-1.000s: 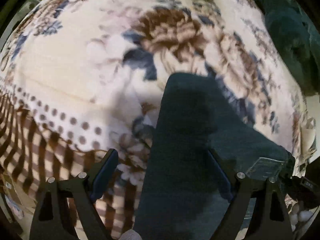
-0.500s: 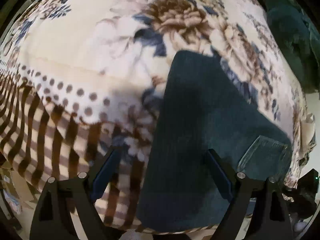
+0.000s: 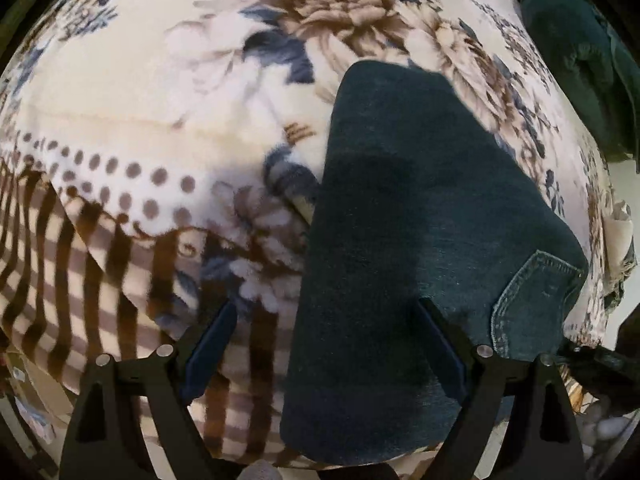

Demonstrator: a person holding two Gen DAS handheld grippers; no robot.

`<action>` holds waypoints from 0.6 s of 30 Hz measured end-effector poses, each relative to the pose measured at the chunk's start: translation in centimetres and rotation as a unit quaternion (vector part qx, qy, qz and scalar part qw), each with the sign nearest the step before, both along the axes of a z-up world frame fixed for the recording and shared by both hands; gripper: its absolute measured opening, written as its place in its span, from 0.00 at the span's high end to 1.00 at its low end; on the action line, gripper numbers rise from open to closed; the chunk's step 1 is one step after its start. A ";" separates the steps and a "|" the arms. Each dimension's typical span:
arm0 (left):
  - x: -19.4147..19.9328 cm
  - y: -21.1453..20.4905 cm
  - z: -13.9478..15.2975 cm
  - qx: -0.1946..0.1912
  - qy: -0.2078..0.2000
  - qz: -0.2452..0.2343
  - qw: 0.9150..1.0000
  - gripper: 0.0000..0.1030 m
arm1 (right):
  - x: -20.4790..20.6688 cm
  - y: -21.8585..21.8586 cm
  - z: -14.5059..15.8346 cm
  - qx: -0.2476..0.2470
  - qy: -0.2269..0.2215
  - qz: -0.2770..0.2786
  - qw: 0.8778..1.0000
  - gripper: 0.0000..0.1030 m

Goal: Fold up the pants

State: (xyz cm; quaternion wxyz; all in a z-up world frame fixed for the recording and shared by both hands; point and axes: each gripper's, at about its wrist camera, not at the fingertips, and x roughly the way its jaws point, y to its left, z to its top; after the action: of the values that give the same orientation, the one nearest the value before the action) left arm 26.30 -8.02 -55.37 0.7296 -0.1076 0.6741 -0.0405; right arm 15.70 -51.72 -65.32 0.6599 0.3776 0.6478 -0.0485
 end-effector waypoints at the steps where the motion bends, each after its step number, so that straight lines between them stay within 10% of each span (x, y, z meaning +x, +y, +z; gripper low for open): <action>1: -0.1 0.1 0.0 -0.003 -0.002 0.001 1.000 0.12 | 0.0 0.1 -0.2 -0.002 -0.001 0.000 1.000 0.87; 8: -0.7 1.2 1.8 -0.057 -0.022 0.026 0.998 0.12 | -3.0 -2.2 1.3 0.096 -0.056 -0.076 0.991 0.25; 18: -1.2 0.6 -1.2 -0.107 -0.003 0.036 0.994 0.12 | -5.2 2.1 -4.0 0.204 -0.053 -0.106 0.972 0.22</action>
State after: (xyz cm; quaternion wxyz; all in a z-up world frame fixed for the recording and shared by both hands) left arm 25.06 -7.44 -56.52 0.7168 -0.2094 0.6594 -0.0868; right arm 10.48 -49.60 -69.35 0.5931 0.5730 0.5646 0.0350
